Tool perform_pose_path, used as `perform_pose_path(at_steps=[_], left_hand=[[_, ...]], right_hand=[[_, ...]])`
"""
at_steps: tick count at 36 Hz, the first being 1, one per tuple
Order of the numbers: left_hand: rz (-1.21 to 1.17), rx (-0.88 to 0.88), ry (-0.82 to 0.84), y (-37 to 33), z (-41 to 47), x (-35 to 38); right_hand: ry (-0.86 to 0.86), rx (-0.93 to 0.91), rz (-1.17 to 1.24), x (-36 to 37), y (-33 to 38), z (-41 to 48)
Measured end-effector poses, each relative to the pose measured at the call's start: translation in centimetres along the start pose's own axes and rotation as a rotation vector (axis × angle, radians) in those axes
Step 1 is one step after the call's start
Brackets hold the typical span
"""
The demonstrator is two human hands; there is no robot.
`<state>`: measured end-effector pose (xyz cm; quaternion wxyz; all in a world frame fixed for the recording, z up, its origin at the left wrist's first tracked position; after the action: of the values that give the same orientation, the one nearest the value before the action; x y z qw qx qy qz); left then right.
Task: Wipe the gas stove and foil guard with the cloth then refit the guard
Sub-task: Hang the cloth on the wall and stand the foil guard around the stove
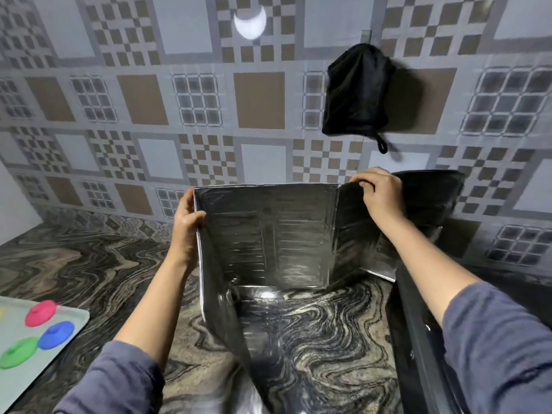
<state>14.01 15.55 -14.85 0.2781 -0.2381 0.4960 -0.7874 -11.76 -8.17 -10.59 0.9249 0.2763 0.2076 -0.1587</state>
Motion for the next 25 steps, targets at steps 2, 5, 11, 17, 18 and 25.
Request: perform_pose_path(at_steps=[2, 5, 11, 17, 18, 25], left_hand=[[0.005, 0.003, -0.016, 0.0, -0.1, -0.5], [0.012, -0.003, -0.027, 0.2, 0.0, -1.3], [0.039, -0.024, -0.044, 0.8, 0.4, -2.1], [0.015, -0.053, -0.055, 1.3, 0.2, -2.3], [0.017, -0.058, -0.063, 1.5, 0.3, -2.5], [0.081, -0.067, -0.112, 1.2, 0.6, -4.1]], right_hand=[[-0.001, -0.007, 0.005, 0.3, 0.5, 0.0], [0.000, -0.027, 0.011, 0.5, 1.1, 0.0], [-0.009, -0.058, 0.024, 0.5, 1.7, 0.5], [0.036, -0.144, 0.043, 0.6, 2.1, 1.0], [0.042, -0.152, 0.042, 0.5, 2.2, 1.1], [0.028, -0.226, 0.072, 0.6, 3.5, 1.8]])
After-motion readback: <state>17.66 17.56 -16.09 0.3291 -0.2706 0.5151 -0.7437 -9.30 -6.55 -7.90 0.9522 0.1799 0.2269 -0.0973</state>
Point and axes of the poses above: each hand's wrist, its own z-axis towards the middle knuckle, its own x-axis out of the palm, y = z × x, the point moved 7 cm from there along z, towards the middle knuckle, and after that the axes turned 1 degree about -z, right-handed, at the moved point
